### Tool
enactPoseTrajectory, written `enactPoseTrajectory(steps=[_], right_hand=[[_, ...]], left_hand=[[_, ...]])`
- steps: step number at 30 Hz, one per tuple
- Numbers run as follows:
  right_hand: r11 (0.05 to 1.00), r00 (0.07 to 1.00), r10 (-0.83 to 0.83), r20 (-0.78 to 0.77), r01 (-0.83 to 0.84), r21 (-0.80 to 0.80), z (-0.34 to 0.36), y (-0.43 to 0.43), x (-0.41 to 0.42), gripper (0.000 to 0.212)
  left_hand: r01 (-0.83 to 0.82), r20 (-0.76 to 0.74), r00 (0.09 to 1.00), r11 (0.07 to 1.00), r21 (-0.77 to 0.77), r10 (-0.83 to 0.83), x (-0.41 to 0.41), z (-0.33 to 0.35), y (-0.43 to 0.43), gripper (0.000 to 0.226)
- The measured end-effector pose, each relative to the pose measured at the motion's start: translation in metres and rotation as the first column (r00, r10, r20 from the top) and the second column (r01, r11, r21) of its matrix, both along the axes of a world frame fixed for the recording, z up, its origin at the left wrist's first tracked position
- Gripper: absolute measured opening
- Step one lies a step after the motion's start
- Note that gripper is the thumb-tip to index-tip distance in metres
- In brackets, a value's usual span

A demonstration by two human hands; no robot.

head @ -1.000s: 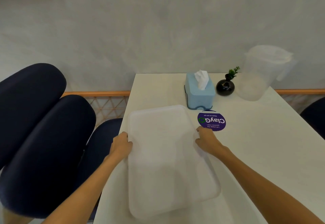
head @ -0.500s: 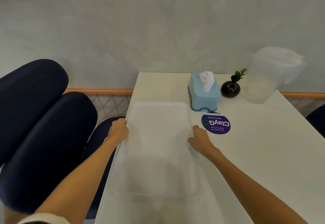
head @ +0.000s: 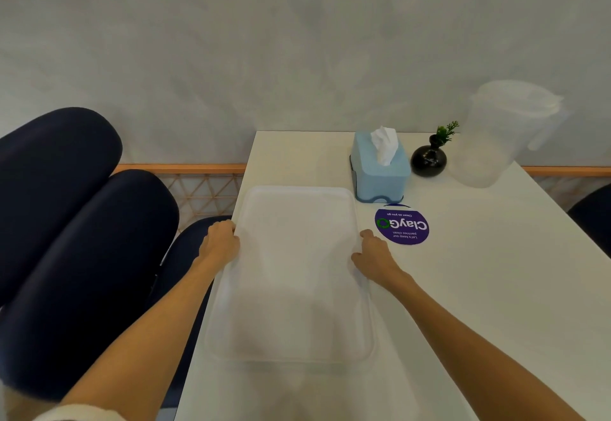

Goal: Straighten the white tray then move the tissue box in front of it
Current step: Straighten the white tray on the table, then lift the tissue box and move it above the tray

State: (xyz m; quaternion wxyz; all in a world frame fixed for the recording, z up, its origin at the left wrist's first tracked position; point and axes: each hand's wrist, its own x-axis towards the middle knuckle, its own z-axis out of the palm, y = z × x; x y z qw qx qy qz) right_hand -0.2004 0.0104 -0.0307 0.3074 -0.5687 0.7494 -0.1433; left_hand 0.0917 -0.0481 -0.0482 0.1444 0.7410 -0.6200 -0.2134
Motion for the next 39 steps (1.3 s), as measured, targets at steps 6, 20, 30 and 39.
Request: enactPoseTrajectory(steps=[6, 20, 30, 39], right_hand=[[0.998, 0.997, -0.066, 0.049, 0.067, -0.015, 0.019, -0.01, -0.032, 0.052], [0.917, 0.854, -0.328, 0.404, 0.39, -0.082, 0.044, -0.079, -0.086, 0.051], [0.858, 0.787, -0.4, 0.47, 0.501, -0.109, 0.015, -0.118, -0.095, 0.055], [0.914, 0.824, -0.314, 0.471, 0.396, -0.085, -0.003, -0.127, -0.1, 0.05]], left_hand=[[0.005, -0.027, 1.0, 1.0, 0.011, -0.004, -0.003, 0.021, -0.015, 0.01], [0.108, -0.48, 0.867, 0.991, -0.081, -0.134, -0.11, 0.106, -0.125, 0.037], [0.208, -0.442, 0.873, 0.977, -0.045, -0.206, -0.225, 0.101, -0.212, 0.056], [0.316, -0.622, 0.765, 0.938, 0.139, -0.166, -0.265, 0.06, -0.248, 0.052]])
